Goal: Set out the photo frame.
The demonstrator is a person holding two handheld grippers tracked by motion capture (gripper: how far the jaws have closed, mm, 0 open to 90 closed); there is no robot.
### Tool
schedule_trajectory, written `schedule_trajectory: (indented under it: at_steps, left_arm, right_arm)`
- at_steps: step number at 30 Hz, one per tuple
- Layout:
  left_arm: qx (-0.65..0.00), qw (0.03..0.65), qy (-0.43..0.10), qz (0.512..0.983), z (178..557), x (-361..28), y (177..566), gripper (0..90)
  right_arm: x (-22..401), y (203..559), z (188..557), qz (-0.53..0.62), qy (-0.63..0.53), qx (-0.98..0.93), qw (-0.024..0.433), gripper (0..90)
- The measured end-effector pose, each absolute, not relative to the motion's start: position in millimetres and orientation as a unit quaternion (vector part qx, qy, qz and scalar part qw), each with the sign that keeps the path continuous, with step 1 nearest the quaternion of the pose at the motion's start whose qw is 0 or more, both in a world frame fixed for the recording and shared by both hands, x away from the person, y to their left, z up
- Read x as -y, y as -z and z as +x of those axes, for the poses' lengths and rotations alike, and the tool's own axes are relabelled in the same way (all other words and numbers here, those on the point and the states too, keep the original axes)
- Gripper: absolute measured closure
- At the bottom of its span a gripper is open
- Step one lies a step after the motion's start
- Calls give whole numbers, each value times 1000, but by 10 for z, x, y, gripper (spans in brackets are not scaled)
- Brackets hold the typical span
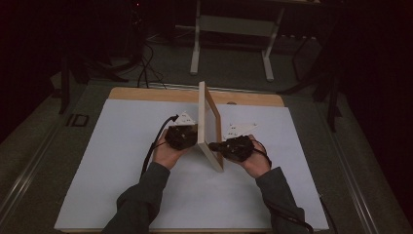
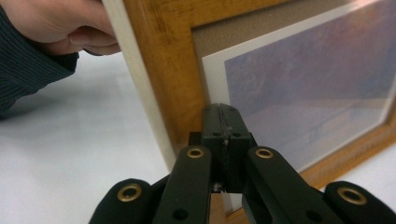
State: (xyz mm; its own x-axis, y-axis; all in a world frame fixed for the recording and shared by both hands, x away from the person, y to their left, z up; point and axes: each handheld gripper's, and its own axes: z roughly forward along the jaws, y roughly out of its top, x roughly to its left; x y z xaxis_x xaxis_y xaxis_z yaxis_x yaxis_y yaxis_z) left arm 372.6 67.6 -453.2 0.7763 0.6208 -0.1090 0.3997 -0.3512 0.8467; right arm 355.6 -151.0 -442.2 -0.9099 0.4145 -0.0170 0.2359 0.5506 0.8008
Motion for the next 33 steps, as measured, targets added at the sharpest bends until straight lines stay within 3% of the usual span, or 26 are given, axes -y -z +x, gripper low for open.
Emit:
schedule_trajectory:
  at_steps: [25,33]
  left_arm:
    - [-315,497,-88,804,3785,-762,4589,900]
    - [-337,480,-93,805,3731,-803,4575,820]
  right_arm:
    - [1416,4426,3553,184,-433,-876,108,900]
    - [1434,4441,3532,187,-428,-876,116,857]
